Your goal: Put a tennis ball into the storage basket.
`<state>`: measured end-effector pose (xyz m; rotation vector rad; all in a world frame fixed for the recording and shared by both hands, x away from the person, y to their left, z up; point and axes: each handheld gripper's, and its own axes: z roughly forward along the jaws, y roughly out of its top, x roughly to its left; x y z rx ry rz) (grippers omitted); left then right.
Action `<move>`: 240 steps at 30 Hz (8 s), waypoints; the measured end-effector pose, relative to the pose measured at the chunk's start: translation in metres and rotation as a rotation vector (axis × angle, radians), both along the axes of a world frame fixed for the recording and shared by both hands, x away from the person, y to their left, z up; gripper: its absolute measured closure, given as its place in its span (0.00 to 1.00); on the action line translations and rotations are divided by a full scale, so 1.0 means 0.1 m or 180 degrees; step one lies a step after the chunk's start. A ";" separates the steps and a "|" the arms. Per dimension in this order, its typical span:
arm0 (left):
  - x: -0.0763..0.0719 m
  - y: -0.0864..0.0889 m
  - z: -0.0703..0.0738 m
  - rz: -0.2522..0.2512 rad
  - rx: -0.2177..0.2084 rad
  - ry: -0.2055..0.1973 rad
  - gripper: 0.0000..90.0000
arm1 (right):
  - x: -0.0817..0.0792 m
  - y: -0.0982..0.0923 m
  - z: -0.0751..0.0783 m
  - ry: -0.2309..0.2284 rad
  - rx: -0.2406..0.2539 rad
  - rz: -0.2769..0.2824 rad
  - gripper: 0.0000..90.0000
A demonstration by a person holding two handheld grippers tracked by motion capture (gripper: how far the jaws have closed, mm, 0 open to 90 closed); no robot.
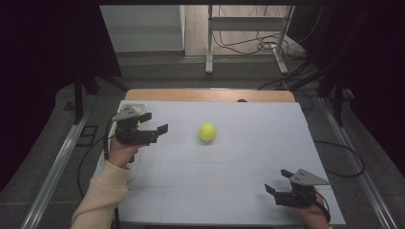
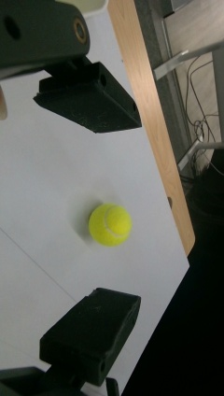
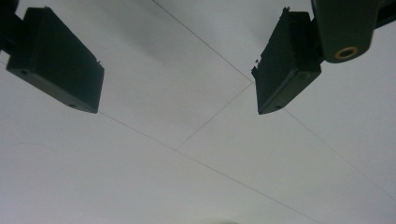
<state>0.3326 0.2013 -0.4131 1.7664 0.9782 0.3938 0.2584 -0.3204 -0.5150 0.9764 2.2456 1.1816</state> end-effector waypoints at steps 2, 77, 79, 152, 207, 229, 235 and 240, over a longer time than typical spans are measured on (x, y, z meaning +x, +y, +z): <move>-0.02 -0.05 -0.03 -0.0064 0.0011 0.0008 0.16 | 0.00 0.00 0.00 0.0002 0.0007 0.0005 0.18; 0.32 -0.86 -0.44 -0.0374 0.0405 0.0397 0.16 | -0.01 -0.01 0.01 -0.0015 0.0015 0.0026 0.18; 0.34 -0.88 -0.45 -0.0374 0.0411 0.0409 0.16 | -0.01 -0.01 0.01 -0.0011 0.0009 0.0026 0.18; 0.98 -1.28 -0.90 -0.0306 0.0755 0.0820 0.15 | 0.00 -0.02 0.00 0.0023 -0.0011 0.0018 0.18; 1.25 -1.61 -1.02 -0.0338 0.0789 0.0921 0.29 | 0.00 -0.04 0.00 0.0025 -0.0001 0.0001 0.18; 1.09 -1.48 -0.83 -0.0362 0.0712 0.0767 0.29 | -0.01 -0.04 0.00 0.0009 0.0006 -0.0012 0.18; 1.02 -1.44 -0.78 -0.0379 0.0665 0.0710 0.29 | -0.01 -0.04 0.00 0.0009 0.0005 -0.0019 0.18; 0.93 -1.38 -0.71 -0.0411 0.0646 0.0641 0.29 | -0.01 -0.04 0.00 0.0010 0.0001 -0.0017 0.19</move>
